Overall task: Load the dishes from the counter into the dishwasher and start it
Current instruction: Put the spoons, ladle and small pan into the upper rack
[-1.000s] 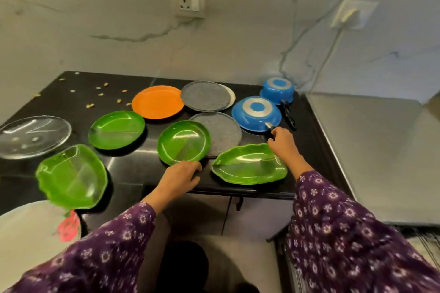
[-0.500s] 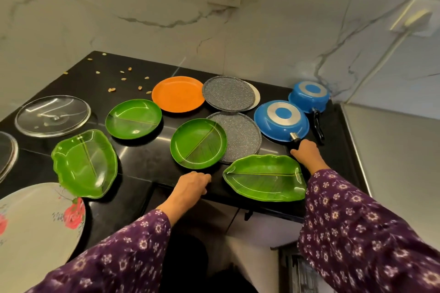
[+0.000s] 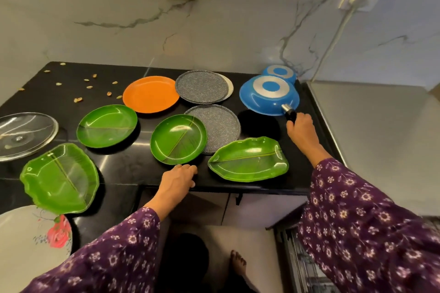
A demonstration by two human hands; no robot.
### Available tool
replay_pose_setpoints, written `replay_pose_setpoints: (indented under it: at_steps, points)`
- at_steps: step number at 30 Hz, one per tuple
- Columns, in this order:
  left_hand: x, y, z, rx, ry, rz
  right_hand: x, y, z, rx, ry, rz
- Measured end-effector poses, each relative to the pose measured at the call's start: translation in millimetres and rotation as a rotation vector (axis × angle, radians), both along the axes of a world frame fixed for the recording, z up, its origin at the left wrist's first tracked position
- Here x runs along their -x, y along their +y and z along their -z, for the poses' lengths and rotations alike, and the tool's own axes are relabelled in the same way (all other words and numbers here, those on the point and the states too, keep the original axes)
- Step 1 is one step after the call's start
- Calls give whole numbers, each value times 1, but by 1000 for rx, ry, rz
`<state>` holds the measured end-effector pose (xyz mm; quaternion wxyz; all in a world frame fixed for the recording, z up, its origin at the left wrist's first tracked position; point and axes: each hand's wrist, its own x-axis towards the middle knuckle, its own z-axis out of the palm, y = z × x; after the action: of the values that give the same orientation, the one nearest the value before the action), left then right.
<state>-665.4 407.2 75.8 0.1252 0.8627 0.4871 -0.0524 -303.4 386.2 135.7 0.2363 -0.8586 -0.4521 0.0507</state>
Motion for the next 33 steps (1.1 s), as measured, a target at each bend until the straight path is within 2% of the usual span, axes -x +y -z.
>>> replay_pose_setpoints:
  at_steps: [2,5,8,14,24,33]
  points:
    - [-2,-4,1,-1,-86,-20,-2,-21,-9,-39,-16,29]
    - [-21,-19,-1,-33,-379,-47,-9,-62,-15,-118,-34,56]
    - [-66,-44,-12,-89,-521,66,-18,-113,-17,-171,-27,142]
    - [-161,-103,-30,-29,-654,389,-40,-228,-15,-248,-31,318]
    - [-291,-221,-32,248,-624,875,-84,-432,12,-220,26,714]
    - [-436,-303,-14,135,-371,1169,-145,-563,73,-71,171,911]
